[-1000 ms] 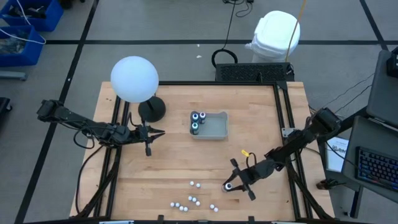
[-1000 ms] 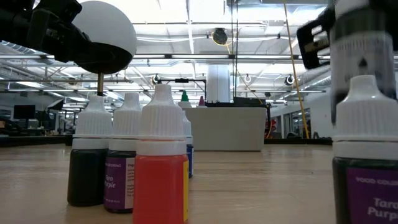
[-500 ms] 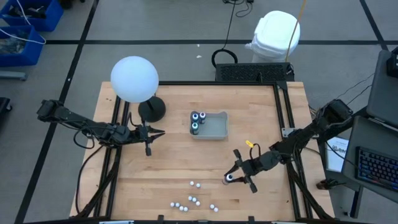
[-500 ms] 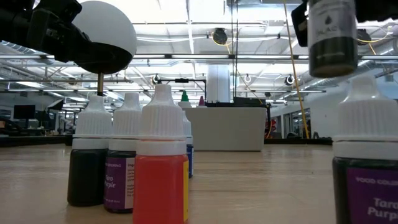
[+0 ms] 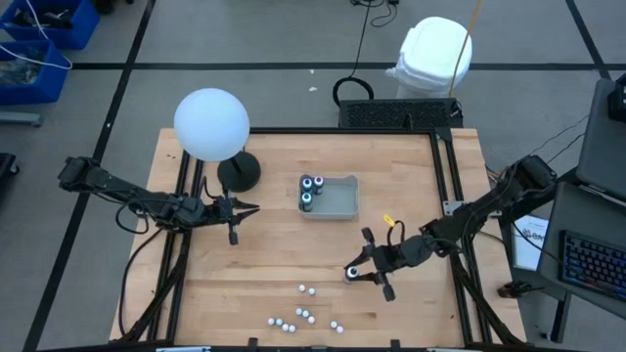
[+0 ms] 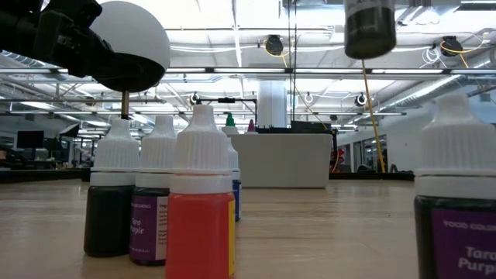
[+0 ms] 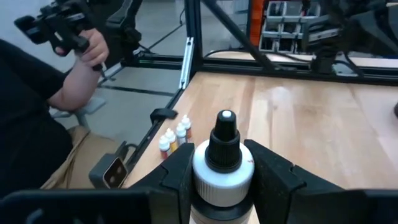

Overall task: Pick & Place food coloring
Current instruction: Put the big black food coloring bottle into the gray bin, then adjust the gray bin on the table

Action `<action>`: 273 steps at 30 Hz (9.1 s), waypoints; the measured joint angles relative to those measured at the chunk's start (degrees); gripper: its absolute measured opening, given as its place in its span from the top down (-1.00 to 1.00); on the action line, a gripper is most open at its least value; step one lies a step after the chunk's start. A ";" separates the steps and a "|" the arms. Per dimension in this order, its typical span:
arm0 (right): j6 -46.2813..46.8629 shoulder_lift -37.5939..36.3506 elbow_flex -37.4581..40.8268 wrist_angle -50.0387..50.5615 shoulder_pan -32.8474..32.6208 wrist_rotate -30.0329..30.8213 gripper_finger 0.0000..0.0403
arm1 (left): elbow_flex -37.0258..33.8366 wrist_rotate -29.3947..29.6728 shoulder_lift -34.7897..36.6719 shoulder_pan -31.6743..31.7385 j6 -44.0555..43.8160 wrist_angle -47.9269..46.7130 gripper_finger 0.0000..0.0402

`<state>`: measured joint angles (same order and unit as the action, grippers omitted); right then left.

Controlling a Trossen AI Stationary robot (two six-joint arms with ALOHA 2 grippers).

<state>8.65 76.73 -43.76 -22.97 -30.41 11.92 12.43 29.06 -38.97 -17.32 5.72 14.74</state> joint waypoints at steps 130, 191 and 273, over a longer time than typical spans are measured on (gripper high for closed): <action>-3.35 26.27 -1.84 -19.02 33.70 4.59 0.42 | 0.00 0.00 -0.01 0.00 1.16 0.07 0.82; -2.26 31.66 -1.45 -28.21 33.33 4.31 0.24 | 0.00 0.02 0.00 -0.02 1.51 0.35 0.82; 3.29 11.30 12.96 -25.17 10.40 13.35 1.00 | 0.00 -0.02 -0.01 -0.02 0.87 -0.02 0.82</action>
<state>11.94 88.03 -30.80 -48.14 -20.01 25.27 12.43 29.04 -38.98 -17.34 6.59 14.72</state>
